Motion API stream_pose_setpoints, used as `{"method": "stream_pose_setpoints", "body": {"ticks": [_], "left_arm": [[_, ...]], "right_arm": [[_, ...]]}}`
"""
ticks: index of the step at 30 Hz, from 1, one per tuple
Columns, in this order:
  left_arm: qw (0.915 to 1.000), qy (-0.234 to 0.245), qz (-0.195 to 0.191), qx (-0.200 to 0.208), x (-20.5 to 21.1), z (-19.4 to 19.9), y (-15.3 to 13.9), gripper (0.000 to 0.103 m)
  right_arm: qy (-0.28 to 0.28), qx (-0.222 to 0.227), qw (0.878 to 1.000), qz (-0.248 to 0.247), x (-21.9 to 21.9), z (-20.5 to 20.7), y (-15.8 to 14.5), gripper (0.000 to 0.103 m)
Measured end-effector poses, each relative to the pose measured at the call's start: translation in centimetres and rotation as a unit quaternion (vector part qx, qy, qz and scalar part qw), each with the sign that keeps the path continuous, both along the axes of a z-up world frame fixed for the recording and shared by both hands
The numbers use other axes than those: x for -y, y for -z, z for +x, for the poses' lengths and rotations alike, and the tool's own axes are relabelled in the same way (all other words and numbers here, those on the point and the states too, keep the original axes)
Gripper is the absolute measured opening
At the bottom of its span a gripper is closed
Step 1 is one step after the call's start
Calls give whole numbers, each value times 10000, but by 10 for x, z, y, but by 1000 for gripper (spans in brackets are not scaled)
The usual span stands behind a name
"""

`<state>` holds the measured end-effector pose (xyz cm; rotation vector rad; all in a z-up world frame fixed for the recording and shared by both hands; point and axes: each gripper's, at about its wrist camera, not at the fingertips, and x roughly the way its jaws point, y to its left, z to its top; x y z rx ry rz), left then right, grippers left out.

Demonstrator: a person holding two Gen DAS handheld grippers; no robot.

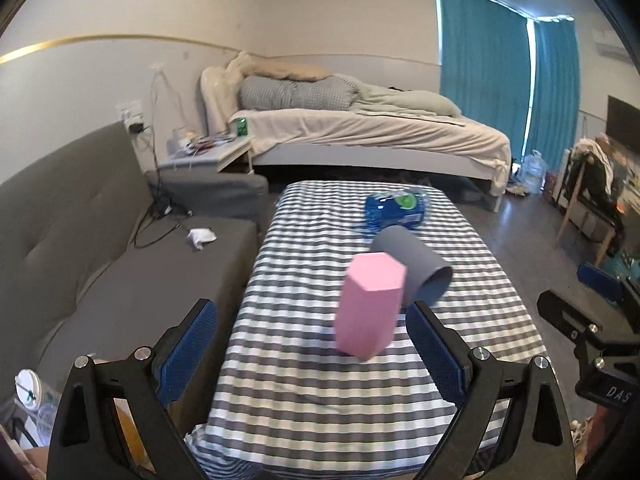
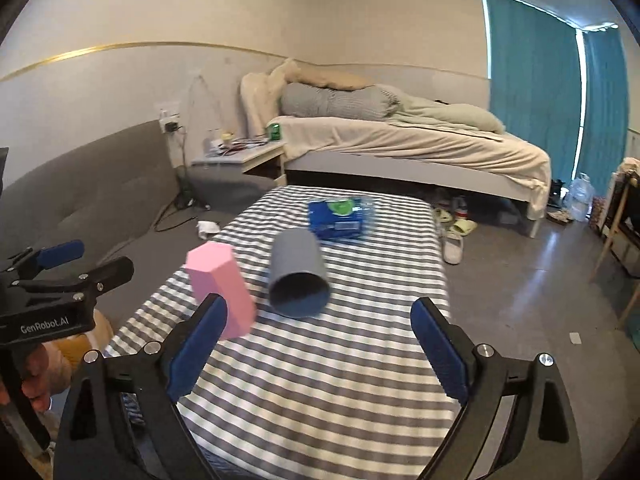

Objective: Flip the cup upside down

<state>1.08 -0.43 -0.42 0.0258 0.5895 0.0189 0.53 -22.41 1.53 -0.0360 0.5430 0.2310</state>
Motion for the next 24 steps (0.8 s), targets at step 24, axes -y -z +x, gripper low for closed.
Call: {"method": "stream_pose_setpoints", "body": {"ticks": [24], "left_arm": [[9990, -431, -59, 64, -14, -10, 23, 103]], "right_arm": [[190, -60, 9997, -107, -8, 5, 19, 103]]}}
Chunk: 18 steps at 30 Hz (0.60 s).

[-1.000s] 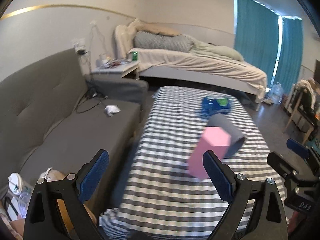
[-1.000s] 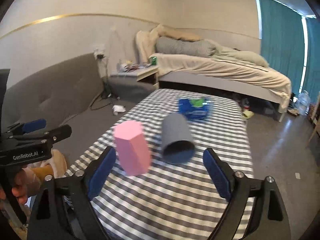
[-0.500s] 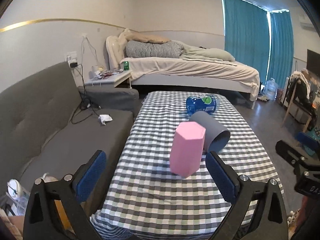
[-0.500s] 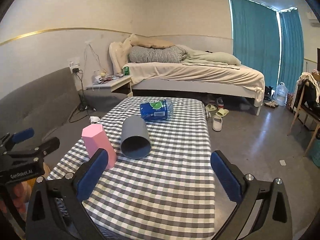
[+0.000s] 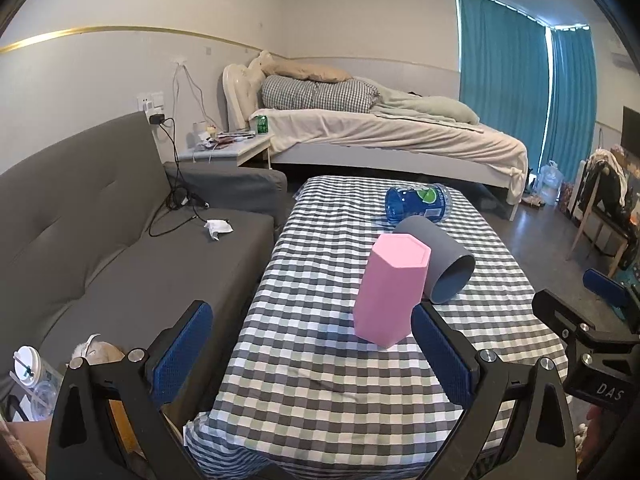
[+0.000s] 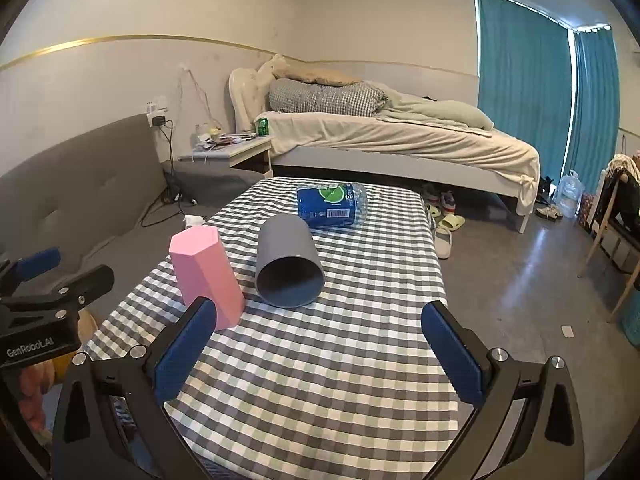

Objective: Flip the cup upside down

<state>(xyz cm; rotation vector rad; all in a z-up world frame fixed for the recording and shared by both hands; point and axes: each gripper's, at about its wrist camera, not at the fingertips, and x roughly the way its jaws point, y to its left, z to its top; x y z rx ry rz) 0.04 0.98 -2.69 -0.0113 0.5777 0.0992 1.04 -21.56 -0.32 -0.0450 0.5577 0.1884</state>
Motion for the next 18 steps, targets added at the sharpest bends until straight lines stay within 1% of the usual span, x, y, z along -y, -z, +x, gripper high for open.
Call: {"method": "stream_pose_setpoints", "body": {"ticks": [8, 14, 18], "left_arm": [[10000, 40, -13, -3, 0, 0, -1, 103], [9999, 89, 61, 12, 4, 0, -2, 102], [9999, 27, 108, -2, 5, 1, -2, 102]], "right_arm": [[22, -49, 10000, -5, -2, 3, 0, 103], [21, -57, 10000, -3, -1, 4, 1, 103], [6, -71, 10000, -9, -2, 4, 1, 103]]}}
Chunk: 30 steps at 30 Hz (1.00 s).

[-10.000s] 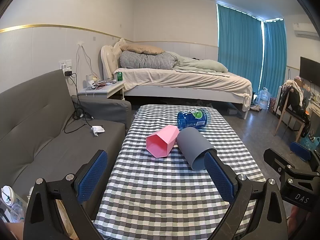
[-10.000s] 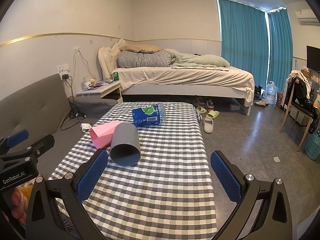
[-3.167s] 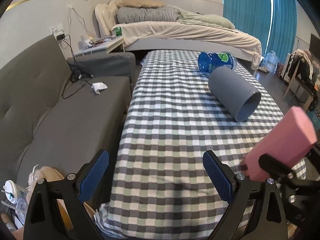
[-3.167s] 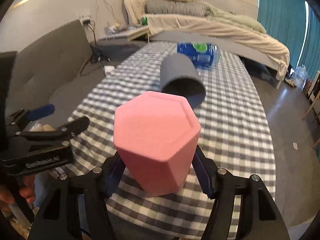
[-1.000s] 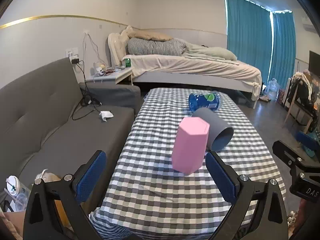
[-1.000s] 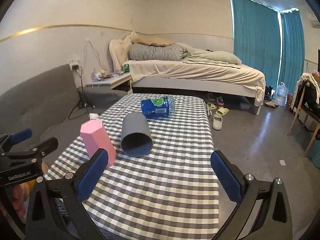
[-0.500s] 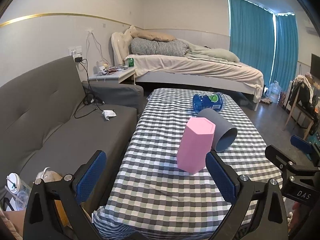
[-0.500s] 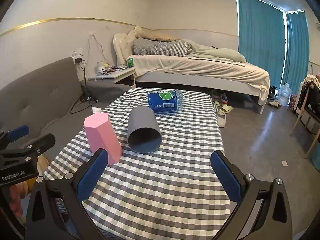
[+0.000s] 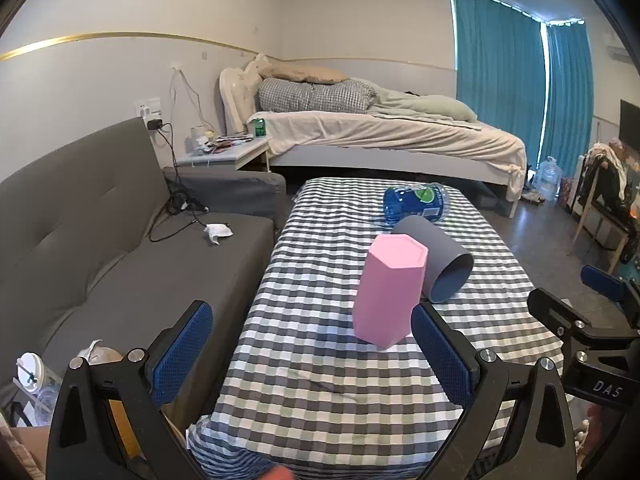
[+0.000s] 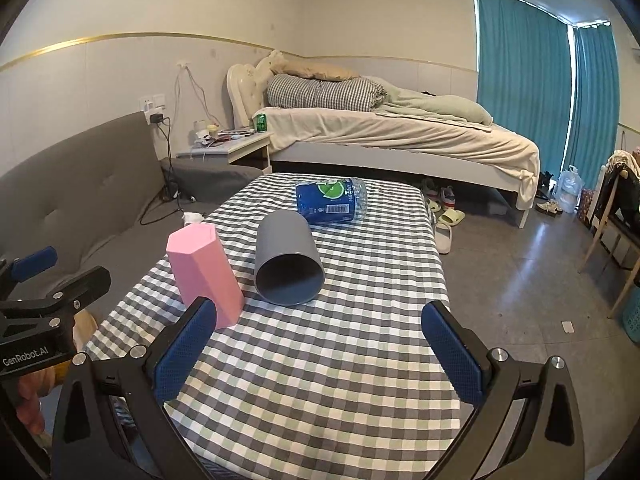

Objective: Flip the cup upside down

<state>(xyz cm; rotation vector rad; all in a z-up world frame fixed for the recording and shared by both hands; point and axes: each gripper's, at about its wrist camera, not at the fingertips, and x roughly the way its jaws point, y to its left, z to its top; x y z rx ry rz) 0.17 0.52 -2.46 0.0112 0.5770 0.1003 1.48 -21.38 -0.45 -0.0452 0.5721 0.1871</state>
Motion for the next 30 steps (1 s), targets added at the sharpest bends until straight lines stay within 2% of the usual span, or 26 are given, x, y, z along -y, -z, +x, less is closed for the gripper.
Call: {"method": "stream_pose_setpoints", "body": {"ticks": [30], "left_arm": [[9999, -58, -83, -28, -2, 2, 1, 102]], "right_arm": [[-40, 86, 9999, -115, -2, -1, -2, 103]]}}
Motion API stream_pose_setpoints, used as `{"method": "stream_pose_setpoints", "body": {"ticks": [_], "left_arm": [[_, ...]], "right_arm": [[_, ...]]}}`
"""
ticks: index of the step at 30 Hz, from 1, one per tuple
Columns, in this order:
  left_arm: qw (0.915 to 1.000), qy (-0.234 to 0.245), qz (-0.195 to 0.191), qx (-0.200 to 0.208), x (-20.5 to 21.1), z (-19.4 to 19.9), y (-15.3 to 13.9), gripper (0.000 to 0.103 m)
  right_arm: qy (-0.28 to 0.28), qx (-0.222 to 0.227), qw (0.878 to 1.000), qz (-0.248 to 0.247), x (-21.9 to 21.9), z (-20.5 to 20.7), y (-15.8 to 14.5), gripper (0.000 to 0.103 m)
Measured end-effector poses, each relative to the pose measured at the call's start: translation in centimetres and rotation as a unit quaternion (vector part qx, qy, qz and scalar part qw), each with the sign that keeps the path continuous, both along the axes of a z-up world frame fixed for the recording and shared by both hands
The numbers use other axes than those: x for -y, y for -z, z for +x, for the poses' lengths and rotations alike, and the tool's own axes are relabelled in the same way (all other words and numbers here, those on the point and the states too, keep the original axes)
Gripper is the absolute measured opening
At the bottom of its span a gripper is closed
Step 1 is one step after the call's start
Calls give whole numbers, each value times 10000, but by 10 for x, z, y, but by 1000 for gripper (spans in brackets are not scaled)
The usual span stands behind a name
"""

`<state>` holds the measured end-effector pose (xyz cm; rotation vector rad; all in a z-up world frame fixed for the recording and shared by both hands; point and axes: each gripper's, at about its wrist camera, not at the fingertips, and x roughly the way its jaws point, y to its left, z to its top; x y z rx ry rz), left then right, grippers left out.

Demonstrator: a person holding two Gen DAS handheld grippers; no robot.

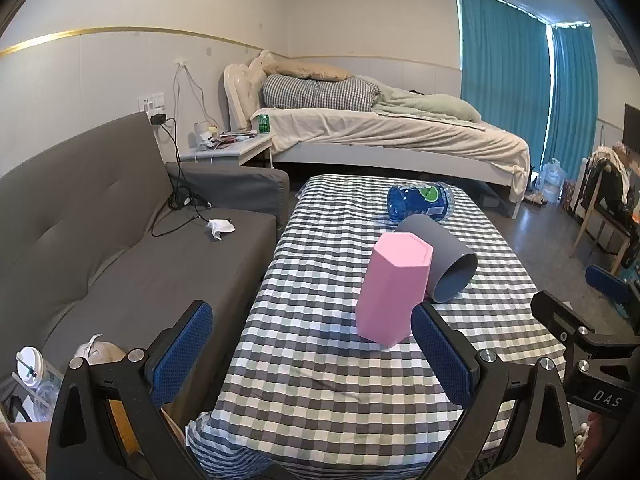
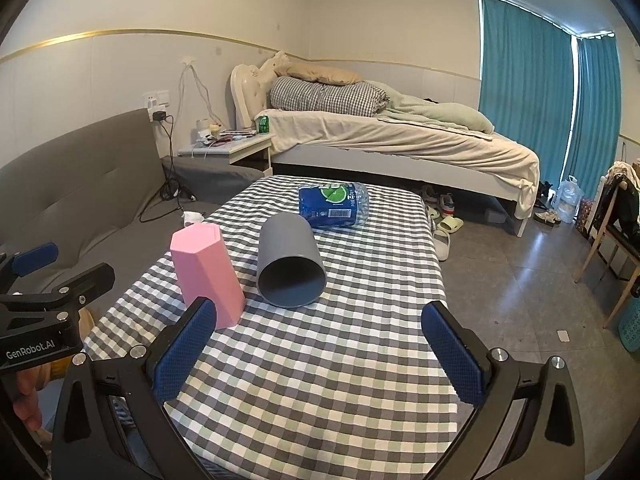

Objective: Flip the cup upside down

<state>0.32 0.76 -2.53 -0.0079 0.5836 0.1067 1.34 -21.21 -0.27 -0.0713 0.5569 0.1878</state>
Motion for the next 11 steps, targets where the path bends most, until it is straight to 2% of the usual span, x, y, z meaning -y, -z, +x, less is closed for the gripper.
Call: {"method": "stream_pose_setpoints", "body": {"ticks": [11], "left_arm": [[9999, 68, -95, -35, -1, 2, 2, 102]], "right_arm": [[10, -44, 10000, 50, 4, 1, 0, 103]]}}
